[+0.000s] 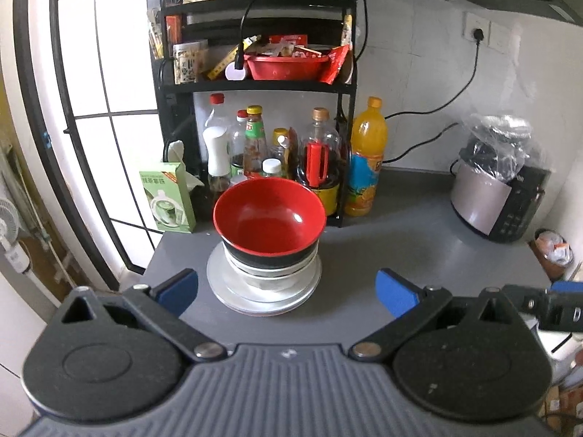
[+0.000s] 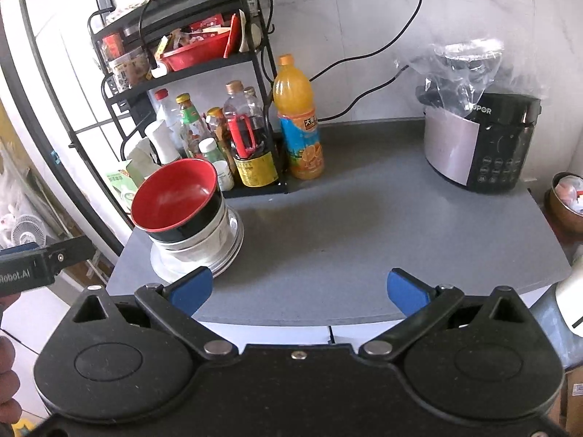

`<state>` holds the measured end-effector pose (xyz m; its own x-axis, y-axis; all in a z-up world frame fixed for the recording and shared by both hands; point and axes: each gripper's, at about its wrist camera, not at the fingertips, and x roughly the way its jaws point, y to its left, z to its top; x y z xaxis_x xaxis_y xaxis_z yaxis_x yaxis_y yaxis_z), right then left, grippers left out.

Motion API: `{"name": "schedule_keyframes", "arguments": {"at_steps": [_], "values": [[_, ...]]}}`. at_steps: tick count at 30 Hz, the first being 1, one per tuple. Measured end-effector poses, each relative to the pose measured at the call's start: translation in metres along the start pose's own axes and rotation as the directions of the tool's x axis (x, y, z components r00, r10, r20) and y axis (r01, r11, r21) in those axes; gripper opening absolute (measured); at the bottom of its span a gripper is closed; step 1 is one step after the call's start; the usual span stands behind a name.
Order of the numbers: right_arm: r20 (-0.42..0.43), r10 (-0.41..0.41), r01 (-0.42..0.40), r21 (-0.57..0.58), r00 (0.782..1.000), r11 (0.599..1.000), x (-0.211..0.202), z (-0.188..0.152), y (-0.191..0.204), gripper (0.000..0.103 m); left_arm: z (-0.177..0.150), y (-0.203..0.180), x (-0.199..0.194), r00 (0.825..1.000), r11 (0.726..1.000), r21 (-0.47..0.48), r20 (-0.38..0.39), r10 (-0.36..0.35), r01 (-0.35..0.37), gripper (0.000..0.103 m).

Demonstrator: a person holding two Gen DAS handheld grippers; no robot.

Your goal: Organize plates and bowls

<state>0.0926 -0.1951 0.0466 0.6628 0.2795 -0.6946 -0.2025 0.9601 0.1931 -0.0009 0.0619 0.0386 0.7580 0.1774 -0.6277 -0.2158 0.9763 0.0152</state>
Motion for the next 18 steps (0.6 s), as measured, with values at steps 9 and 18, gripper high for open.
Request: {"name": "schedule_keyframes", "arguments": {"at_steps": [9,18], "values": [[0.02,-0.051,0.05,0.016,0.999,0.999,-0.011,-0.01,0.001,0.103,-0.019,-0.012,-0.007,0.999,0.998,0.048,-0.034,-0.037,0.038,0.103],[0.02,-0.063,0.063,0.011,0.998,0.998,-0.016,-0.016,-0.001,0.103,-0.02,-0.018,-0.008,0.999,0.998,0.055,-0.028,-0.043,0.045,0.103]]}}
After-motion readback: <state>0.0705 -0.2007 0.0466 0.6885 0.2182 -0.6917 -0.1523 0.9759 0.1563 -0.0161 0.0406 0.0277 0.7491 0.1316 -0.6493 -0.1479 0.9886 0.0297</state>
